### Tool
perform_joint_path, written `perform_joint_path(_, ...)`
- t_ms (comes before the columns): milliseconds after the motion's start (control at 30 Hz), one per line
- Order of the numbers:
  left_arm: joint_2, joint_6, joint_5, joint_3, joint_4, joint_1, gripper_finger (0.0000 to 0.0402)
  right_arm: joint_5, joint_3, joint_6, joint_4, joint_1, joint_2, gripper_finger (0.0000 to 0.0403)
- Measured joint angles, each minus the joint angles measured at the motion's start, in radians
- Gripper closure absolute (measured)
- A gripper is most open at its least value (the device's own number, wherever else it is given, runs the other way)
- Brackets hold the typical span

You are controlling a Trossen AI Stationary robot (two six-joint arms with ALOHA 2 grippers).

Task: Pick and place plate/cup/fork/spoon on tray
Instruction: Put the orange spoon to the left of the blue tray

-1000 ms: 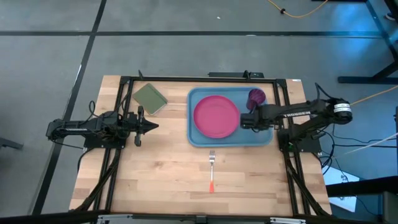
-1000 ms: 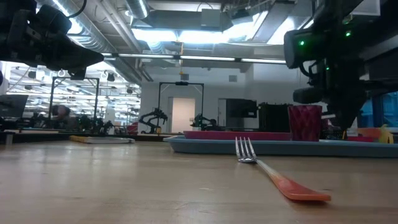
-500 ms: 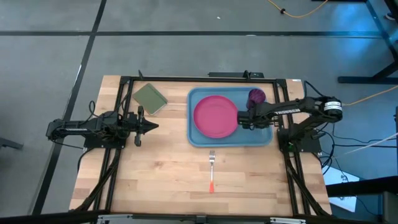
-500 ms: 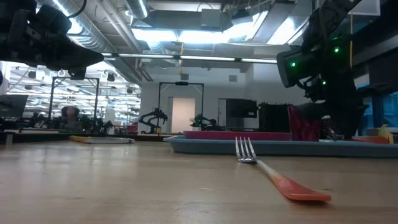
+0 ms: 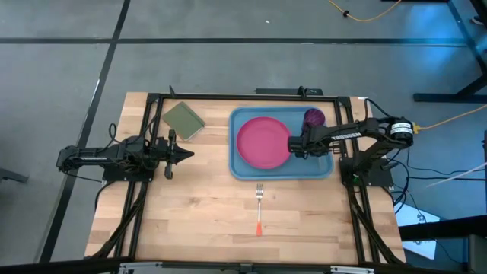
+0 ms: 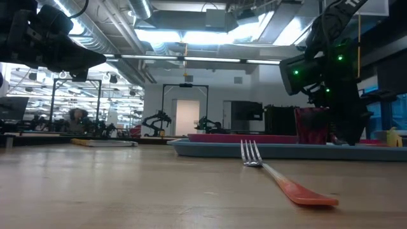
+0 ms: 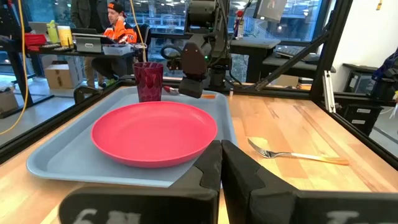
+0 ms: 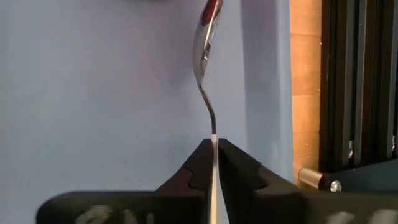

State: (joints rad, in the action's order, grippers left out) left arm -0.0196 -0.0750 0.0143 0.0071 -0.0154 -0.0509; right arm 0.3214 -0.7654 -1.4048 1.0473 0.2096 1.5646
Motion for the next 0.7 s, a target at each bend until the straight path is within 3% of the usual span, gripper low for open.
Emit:
perform_joint_path(467, 0.000, 0.000, 0.000, 0.000, 0.000, 0.000, 0.0401, 0.000, -0.009, 0.000, -0.019, 0.000, 0.000, 0.0354)
perform_joint_path(700, 0.000, 0.000, 0.000, 0.000, 0.000, 0.000, 0.0401, 0.068, -0.146, 0.000, 0.066, -0.075, -0.004, 0.0353)
